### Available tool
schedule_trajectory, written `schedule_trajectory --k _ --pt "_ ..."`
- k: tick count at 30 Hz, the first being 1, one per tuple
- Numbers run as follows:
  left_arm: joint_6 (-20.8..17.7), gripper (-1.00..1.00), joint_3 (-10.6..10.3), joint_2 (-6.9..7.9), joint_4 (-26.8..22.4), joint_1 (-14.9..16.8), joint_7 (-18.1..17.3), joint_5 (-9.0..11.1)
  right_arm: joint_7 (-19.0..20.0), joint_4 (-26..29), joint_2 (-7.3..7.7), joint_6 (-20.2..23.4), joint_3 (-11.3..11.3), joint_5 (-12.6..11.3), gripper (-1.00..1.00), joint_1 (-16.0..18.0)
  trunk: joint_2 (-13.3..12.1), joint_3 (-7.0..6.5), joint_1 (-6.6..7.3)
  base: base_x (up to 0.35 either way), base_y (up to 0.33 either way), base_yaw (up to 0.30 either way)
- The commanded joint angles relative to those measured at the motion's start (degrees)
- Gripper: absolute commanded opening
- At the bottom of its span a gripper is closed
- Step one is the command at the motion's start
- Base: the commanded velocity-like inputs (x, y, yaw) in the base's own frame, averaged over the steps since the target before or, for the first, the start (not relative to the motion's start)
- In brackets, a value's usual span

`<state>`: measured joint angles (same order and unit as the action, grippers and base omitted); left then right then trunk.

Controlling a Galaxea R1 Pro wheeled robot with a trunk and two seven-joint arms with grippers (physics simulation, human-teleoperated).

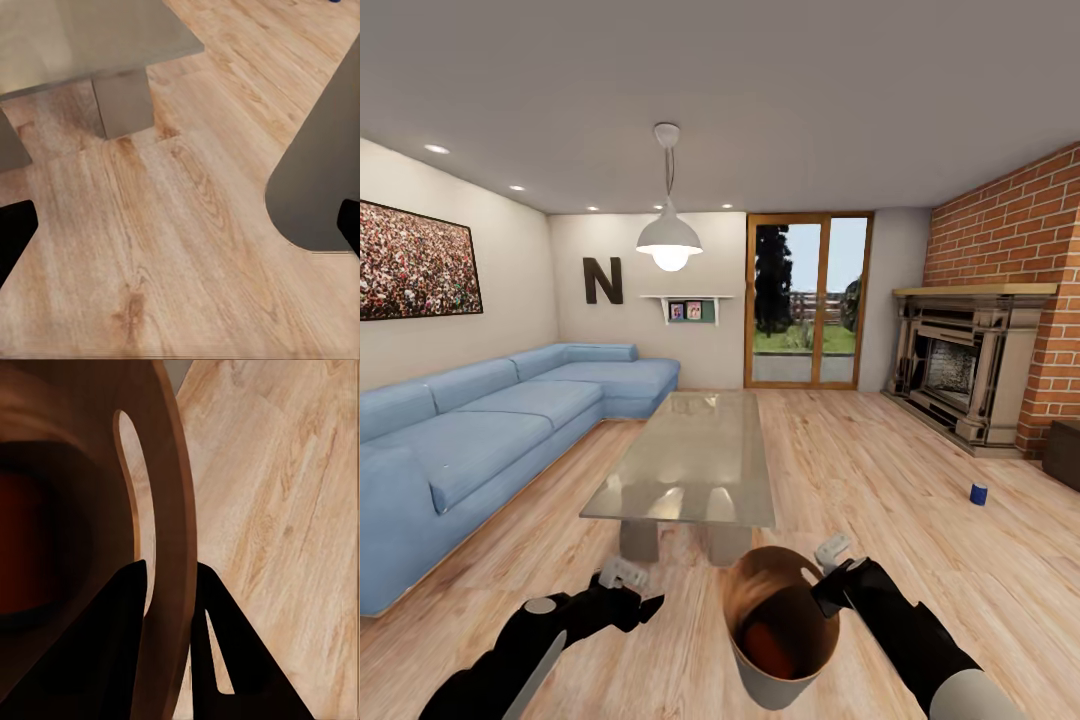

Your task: Put the three can of soda from the living room inside the tash can in the kitchen.

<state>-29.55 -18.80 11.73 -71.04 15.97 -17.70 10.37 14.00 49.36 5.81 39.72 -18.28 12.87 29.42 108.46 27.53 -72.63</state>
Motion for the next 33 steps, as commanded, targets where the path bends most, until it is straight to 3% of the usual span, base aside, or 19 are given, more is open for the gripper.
schedule_trajectory --k 1,9,12,17,19,20,22,24,27,33 --pt "0.4 1.00 0.0 0.01 0.3 -0.1 0.0 0.0 0.3 0.0 0.01 0.0 0.1 -0.2 -1.00 0.0 0.0 -0.01 0.00 0.000 0.000 0.000" --pt "3.7 1.00 0.2 0.04 1.5 -0.5 -0.1 -0.1 0.3 0.0 0.07 0.0 0.8 -0.3 -1.00 0.0 0.0 -0.01 0.00 0.000 0.000 0.000" --pt "5.5 1.00 0.1 0.05 1.6 -0.6 0.0 0.0 0.2 0.0 0.11 0.1 6.7 -0.1 -1.00 0.0 0.0 -0.01 0.00 0.000 0.000 0.000" --pt "5.9 1.00 0.1 0.05 1.7 -0.7 0.2 -0.1 0.3 -0.1 1.37 0.0 11.0 -0.1 -1.00 -0.1 0.0 -0.01 0.00 0.000 0.000 0.000" --pt "6.8 1.00 0.2 0.02 2.7 -0.7 0.4 0.0 0.4 -0.3 2.75 -0.4 15.0 -0.3 -1.00 -0.2 0.0 -0.01 0.00 0.000 0.000 0.000" --pt "7.3 1.00 0.2 -0.01 3.1 -0.7 0.4 0.0 0.5 -0.4 2.90 -0.5 15.8 -0.3 -1.00 -0.3 0.0 -0.01 0.00 0.000 0.000 0.000" --pt "9.3 1.00 0.2 -0.20 5.0 -0.6 0.6 0.1 0.5 -0.4 3.30 -0.9 20.8 -0.4 -1.00 -0.4 0.0 -0.01 0.00 0.000 0.000 0.000" --pt "9.7 1.00 0.2 -0.33 5.4 -0.6 0.6 0.1 0.5 -0.5 3.42 -1.0 23.0 -0.4 -1.00 -0.4 0.0 -0.01 0.00 0.000 0.000 0.000" --pt "10.4 1.00 0.3 -0.55 5.9 -0.6 0.8 0.2 0.6 -0.6 3.59 -2.7 28.9 -0.4 -1.00 -1.6 0.0 -0.01 0.00 0.000 0.000 0.000" --pt "12.8 1.00 1.6 -0.75 7.9 -0.6 1.0 0.3 0.5 -3.8 3.85 -6.3 33.7 -0.4 -1.00 -3.9 0.0 -0.01 0.00 0.000 0.000 0.000"
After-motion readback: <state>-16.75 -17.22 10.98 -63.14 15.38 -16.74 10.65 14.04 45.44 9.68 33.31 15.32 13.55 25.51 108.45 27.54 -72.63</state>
